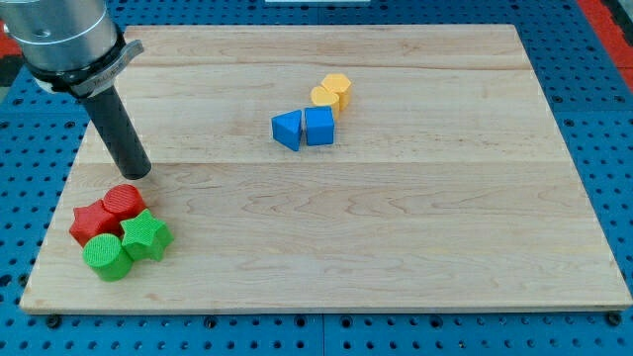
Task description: Separate the yellow heart from the yellow hexagon
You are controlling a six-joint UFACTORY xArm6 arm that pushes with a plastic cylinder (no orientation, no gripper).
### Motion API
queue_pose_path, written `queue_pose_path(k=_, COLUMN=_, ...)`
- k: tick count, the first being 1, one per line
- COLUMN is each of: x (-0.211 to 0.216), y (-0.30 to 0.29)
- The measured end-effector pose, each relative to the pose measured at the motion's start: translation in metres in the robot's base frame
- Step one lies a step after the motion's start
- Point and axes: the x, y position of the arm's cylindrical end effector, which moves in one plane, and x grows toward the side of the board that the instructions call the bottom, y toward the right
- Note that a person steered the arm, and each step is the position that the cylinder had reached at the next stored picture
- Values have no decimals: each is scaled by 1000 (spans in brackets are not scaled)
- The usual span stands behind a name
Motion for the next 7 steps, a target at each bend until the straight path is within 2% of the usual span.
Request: queue_pose_path(k=7, x=0, y=32)
